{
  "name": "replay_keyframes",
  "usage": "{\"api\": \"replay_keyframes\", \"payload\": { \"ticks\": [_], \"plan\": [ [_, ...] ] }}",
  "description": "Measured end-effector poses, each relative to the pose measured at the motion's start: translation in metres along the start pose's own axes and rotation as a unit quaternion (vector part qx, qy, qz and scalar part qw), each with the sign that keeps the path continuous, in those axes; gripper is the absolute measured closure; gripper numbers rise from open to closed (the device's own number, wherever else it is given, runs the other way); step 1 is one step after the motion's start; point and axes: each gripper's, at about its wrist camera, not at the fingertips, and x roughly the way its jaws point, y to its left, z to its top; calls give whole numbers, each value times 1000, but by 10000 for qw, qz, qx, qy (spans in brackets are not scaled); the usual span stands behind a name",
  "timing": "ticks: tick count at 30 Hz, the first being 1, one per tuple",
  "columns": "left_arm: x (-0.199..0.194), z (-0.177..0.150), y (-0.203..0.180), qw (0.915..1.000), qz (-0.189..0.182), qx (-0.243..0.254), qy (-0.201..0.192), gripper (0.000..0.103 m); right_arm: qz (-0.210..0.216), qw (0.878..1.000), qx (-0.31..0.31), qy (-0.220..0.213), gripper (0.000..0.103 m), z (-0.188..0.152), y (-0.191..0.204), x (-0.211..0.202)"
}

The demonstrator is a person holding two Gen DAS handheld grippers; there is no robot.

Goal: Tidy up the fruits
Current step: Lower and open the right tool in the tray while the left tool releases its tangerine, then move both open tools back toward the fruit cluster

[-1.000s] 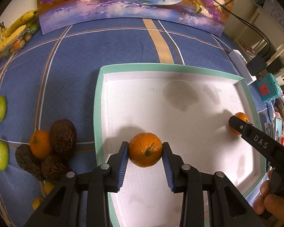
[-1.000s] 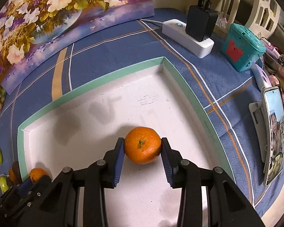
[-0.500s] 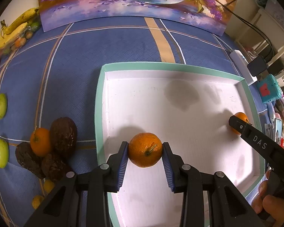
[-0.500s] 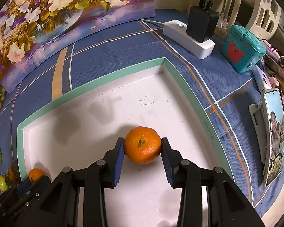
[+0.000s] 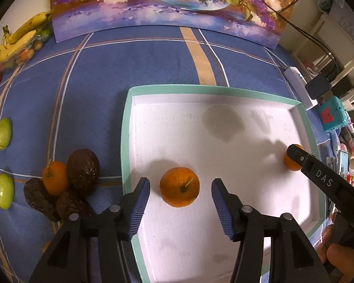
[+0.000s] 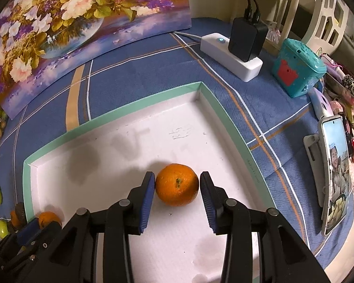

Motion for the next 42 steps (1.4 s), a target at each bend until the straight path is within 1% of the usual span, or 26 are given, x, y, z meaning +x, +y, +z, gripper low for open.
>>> {"api": "replay_keyframes", "payload": {
  "ticks": [3,4,5,6,7,8,12,13,14,15,19,21,24,25,29,33,37,42],
  "plan": [
    [-1,0,0,10000,-2,2,-9,45,1,10000,-1,-15,62,0,-1,-2],
    [-2,0,0,10000,-4,0,-15,45,-1,10000,-2,-16,60,0,-1,-2],
    [-3,1,0,10000,-9,-3,-27,43,-4,10000,-2,-19,55,0,-1,-2],
    [-5,1,1,10000,-7,-13,-43,41,-15,10000,2,-31,53,-1,-1,-3],
    [-7,2,2,10000,1,-30,-67,37,-24,10000,10,-48,49,-1,0,-4],
    [-9,2,4,9999,22,-56,-91,30,-22,10000,18,-64,48,0,-1,-5],
    [-19,5,9,9995,-48,-220,-212,28,-31,9997,38,-250,38,3,-2,-13],
    [-22,5,10,9994,21,-215,-258,20,-42,9995,40,-299,29,4,-2,-14],
    [-24,5,10,9993,117,-206,-296,9,-39,9994,54,-354,21,5,-3,-16],
    [-27,6,11,9990,197,-199,-351,7,-9,9992,78,-403,20,6,-3,-18],
    [-34,8,14,9986,158,-267,-422,6,121,9988,83,-469,20,8,-2,-22],
    [-36,9,17,9981,246,-330,-454,5,145,9986,44,-497,20,9,0,-23],
    [-37,10,28,9967,416,-537,-456,0,187,9984,45,-535,15,8,2,-25],
    [-37,10,34,9959,448,-626,-469,0,186,9983,47,-544,10,7,1,-25],
    [-39,11,55,9924,597,-939,-525,0,200,9979,35,-616,9,6,2,-28],
    [-47,13,71,9890,679,-1116,-697,0,274,9966,-72,-769,9,7,6,-32],
    [-56,8,88,9845,764,-1259,-949,0,387,9947,-182,-935,9,6,13,-37],
    [-68,1,110,9793,731,-1456,-1200,0,545,9913,-338,-1151,9,5,25,-42]
  ]
}}
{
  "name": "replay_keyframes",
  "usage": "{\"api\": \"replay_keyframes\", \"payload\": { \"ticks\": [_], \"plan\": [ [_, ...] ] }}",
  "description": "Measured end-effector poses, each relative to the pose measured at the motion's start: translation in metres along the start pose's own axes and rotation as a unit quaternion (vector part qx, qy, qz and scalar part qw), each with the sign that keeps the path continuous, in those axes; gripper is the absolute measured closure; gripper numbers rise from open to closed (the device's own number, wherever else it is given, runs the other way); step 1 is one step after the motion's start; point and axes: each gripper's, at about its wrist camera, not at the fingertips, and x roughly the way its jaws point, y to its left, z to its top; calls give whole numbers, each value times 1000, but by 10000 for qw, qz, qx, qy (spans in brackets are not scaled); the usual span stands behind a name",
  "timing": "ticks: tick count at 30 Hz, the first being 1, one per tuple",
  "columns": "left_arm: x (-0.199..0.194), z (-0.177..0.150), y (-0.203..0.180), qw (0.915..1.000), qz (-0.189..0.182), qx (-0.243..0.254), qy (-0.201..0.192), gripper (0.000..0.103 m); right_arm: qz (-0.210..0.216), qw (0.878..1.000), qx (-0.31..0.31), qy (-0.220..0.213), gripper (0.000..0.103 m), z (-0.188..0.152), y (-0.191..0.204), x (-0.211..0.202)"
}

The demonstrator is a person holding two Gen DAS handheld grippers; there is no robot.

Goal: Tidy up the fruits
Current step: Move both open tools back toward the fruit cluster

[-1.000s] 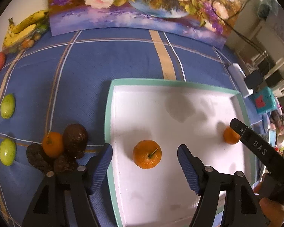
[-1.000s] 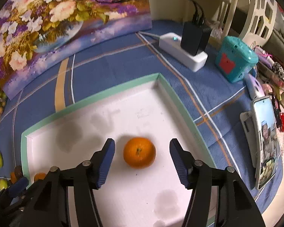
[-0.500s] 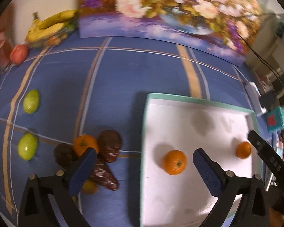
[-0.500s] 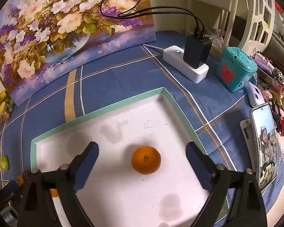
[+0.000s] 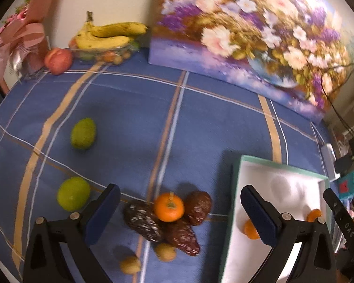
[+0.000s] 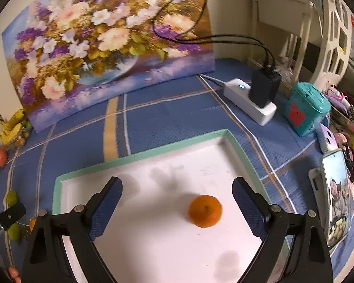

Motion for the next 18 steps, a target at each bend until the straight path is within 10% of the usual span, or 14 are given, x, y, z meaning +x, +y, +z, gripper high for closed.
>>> {"api": "replay_keyframes", "payload": {
  "ticks": [18],
  "plan": [
    [-45,30,83,9959,81,-390,-810,0,750,9957,-547,58,9,-10,55,-2]
  ]
}}
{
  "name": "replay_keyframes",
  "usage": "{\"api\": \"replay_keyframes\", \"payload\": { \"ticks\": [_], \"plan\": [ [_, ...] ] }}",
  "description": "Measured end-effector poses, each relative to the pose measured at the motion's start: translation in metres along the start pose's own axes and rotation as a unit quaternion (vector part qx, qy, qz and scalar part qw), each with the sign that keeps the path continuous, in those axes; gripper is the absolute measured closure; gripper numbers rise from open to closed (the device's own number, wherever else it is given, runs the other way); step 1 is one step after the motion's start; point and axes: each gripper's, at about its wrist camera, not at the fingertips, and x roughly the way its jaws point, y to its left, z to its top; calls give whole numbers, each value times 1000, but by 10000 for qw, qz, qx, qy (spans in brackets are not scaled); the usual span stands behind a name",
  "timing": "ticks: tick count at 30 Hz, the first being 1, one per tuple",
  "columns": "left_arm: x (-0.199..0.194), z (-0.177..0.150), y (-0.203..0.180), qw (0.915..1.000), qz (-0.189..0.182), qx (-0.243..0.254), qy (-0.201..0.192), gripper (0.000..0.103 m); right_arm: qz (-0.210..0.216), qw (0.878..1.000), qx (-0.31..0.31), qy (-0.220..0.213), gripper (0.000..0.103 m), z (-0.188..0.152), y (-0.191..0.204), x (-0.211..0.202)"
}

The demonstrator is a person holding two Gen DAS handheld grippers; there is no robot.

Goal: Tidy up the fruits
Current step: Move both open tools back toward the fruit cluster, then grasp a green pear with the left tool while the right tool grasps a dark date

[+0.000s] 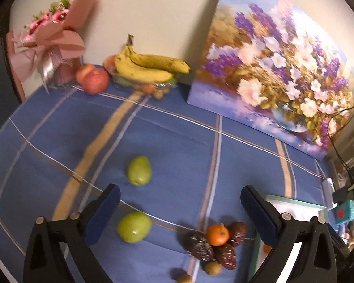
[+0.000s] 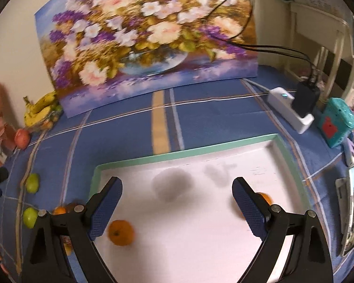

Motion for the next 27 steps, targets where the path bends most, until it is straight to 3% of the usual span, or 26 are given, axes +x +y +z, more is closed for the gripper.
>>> {"api": "replay_keyframes", "payload": {
  "ticks": [14,22,24,26,27],
  "plan": [
    [-21,21,69,9985,352,-335,-250,0,646,9976,-230,-81,9,7,64,-14],
    [-22,25,96,9978,229,-613,-74,2,1155,9929,-286,18,10,3,102,-17],
    [-20,25,96,9981,185,-592,-1,5,1379,9900,-262,108,15,1,110,-15],
    [-17,24,93,9984,145,-545,73,6,1491,9882,-300,205,36,-3,118,-11],
    [-14,23,91,9985,130,-514,133,6,1470,9881,-375,265,39,-5,124,-9]
  ]
}}
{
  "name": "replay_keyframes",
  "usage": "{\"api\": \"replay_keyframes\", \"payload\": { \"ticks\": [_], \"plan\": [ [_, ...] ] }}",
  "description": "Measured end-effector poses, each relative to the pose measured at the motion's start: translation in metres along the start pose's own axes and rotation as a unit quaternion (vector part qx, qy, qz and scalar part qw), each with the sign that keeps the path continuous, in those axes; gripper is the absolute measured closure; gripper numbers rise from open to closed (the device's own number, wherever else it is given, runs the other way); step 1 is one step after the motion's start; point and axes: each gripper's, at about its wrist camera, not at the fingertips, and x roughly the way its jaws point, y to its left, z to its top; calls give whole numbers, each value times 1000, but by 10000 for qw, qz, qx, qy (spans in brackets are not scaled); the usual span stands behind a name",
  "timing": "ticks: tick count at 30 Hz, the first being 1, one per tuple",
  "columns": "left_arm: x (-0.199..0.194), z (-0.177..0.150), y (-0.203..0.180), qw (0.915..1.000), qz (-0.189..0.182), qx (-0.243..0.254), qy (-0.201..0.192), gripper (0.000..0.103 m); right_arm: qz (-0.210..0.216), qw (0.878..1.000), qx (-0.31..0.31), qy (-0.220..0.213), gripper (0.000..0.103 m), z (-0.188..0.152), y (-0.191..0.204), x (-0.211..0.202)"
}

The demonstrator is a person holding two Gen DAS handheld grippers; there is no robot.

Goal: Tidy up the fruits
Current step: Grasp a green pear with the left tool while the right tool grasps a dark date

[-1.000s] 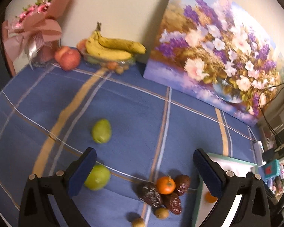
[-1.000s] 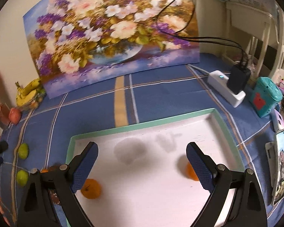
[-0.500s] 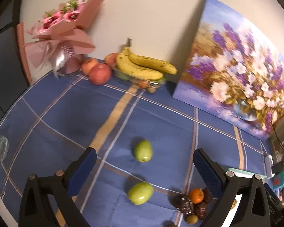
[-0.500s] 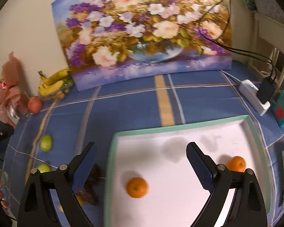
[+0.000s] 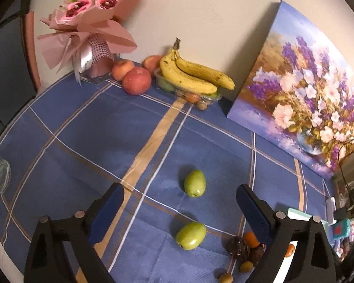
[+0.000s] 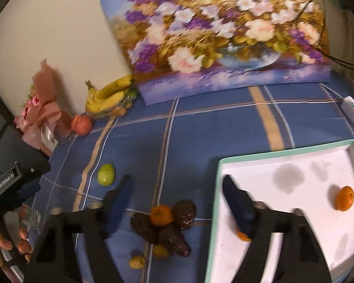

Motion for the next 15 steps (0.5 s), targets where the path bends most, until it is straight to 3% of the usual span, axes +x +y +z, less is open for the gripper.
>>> {"api": "replay_keyframes", "payload": {
  "ticks": [3,5,15],
  "plan": [
    [10,-4,-5,9998,-13,57,196,6,-76,9996,-181,207,41,-6,9,13],
    [20,-8,-7,9994,24,68,339,6,-62,9990,-191,397,51,-10,11,25],
    [83,-38,-11,9908,-8,-23,1353,13,-262,9943,-68,1028,55,-29,5,64]
  ]
}}
